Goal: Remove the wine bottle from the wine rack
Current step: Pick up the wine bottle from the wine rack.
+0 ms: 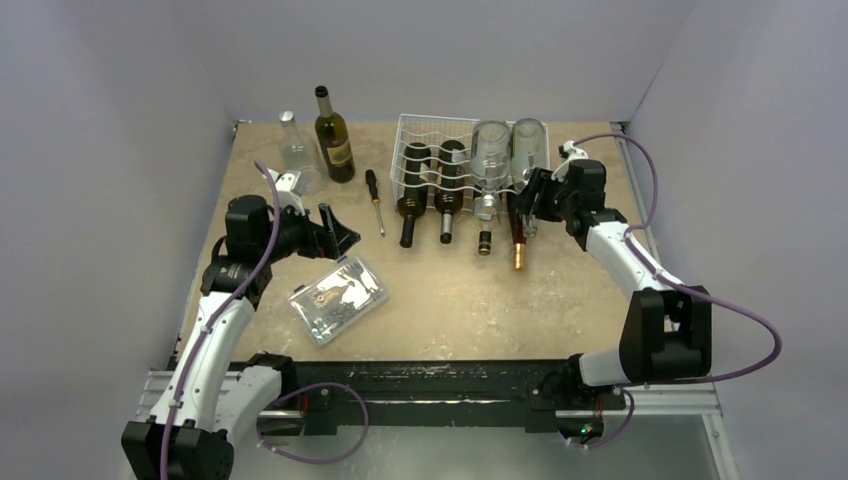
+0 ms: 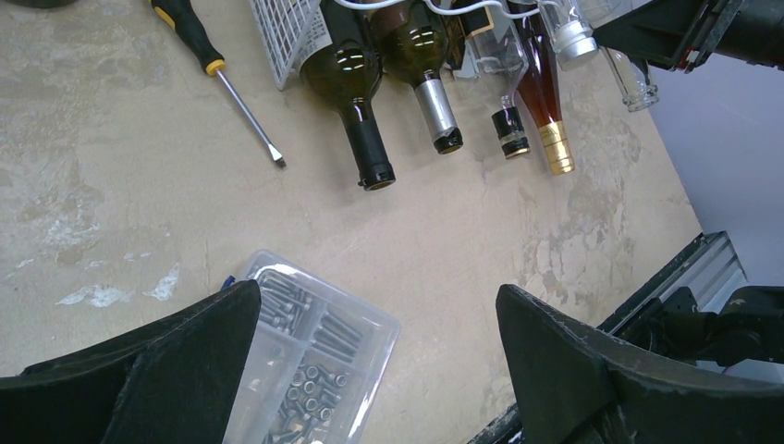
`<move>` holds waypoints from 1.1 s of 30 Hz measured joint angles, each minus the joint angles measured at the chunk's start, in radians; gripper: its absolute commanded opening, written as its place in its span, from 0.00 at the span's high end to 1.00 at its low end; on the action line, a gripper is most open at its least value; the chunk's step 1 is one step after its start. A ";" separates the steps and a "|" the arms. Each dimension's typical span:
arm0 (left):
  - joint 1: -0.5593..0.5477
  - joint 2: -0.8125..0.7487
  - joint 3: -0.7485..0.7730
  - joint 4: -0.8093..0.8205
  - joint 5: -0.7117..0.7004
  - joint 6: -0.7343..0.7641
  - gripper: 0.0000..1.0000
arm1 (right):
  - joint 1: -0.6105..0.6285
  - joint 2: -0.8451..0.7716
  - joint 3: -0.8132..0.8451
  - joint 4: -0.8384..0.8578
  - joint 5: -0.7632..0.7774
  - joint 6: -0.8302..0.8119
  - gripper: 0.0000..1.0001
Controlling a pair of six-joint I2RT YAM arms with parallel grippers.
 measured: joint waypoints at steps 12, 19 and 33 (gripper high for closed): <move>0.000 -0.005 0.000 0.000 0.000 0.000 0.00 | 0.000 0.025 -0.008 0.022 -0.002 0.016 0.45; 0.000 -0.010 0.000 0.000 0.000 0.000 0.00 | 0.000 0.028 -0.011 0.024 -0.003 0.018 0.56; 0.000 -0.015 0.000 0.000 0.000 0.000 0.00 | -0.033 -0.064 -0.080 0.051 -0.031 0.043 1.00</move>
